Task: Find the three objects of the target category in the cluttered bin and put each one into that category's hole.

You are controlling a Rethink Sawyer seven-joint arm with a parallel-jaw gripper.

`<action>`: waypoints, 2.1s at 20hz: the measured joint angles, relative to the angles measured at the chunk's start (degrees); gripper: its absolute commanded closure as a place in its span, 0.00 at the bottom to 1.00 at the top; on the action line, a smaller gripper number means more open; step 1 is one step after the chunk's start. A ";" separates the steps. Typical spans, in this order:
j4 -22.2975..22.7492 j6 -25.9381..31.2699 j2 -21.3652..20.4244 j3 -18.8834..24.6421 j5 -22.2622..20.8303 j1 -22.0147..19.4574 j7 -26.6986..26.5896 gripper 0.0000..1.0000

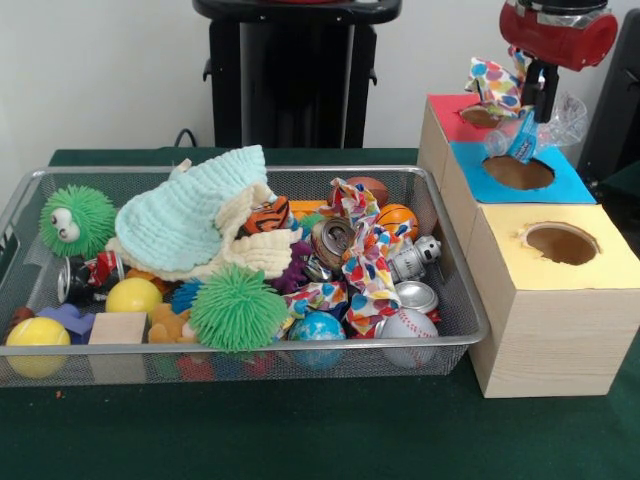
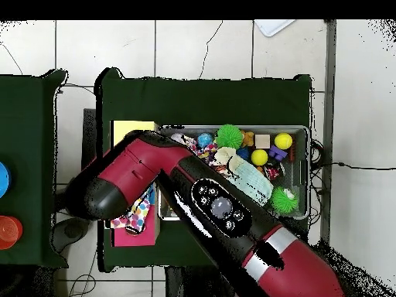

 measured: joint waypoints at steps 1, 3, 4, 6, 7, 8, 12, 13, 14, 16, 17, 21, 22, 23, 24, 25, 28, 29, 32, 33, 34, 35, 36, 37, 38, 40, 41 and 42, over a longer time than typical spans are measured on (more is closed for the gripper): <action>0.07 0.00 0.00 0.15 -0.01 -0.05 -0.38 1.00; 0.19 0.00 0.00 0.50 0.00 -0.16 -0.69 1.00; 0.22 0.00 0.00 0.64 -0.01 -0.22 -0.73 1.00; 0.31 0.00 -0.01 0.98 -0.05 -0.36 -0.73 1.00; 0.34 0.00 0.00 1.06 -0.06 -0.40 -0.73 1.00; 0.37 0.00 0.00 1.14 -0.08 -0.44 -0.74 1.00; 0.52 0.00 -0.01 1.40 -0.19 -0.70 -0.74 1.00; 0.55 0.00 -0.01 1.41 -0.22 -0.77 -0.77 1.00; 0.58 0.00 -0.01 1.42 -0.26 -0.85 -0.80 1.00; 0.60 0.00 -0.01 1.45 -0.36 -1.07 -1.27 1.00; 0.60 0.01 0.00 1.45 -0.39 -1.11 -1.59 1.00; 0.61 0.00 -0.01 1.45 -0.88 -1.14 -3.56 1.00; 0.62 0.01 -0.01 1.45 -1.20 -1.14 -4.52 1.00; 0.62 0.01 -0.01 1.45 -1.51 -1.14 -5.47 0.00; 0.63 0.01 -0.01 1.45 -1.56 -1.15 -5.66 0.00; 0.63 0.01 -0.01 1.45 -1.60 -1.15 -5.85 0.00; 0.65 0.01 -0.01 1.46 -1.67 -1.15 -6.66 0.00; 0.65 0.01 -0.01 1.46 -1.70 -1.15 -7.00 0.00; 0.65 0.01 -0.01 1.46 -1.74 -1.15 -7.64 0.00; 0.65 0.01 -0.01 1.46 -1.74 -1.14 -7.67 0.00; 0.65 0.01 -0.01 1.46 -1.74 -1.15 -7.67 0.00; 0.65 0.01 -0.01 1.46 -1.74 -1.15 -7.67 0.00; 0.65 0.01 -0.01 1.46 -1.74 -1.15 -7.67 0.00; 0.65 0.01 -0.01 1.46 -1.74 -1.15 -7.67 0.00; 0.65 0.01 -0.01 1.46 -1.74 -1.16 -7.67 0.00; 0.65 0.01 -0.01 1.45 -1.74 -1.17 -7.67 0.00; 0.65 0.01 -0.01 1.46 -1.74 -1.16 -7.67 0.00; 0.65 0.01 -0.01 1.46 -1.74 -1.16 -7.67 0.00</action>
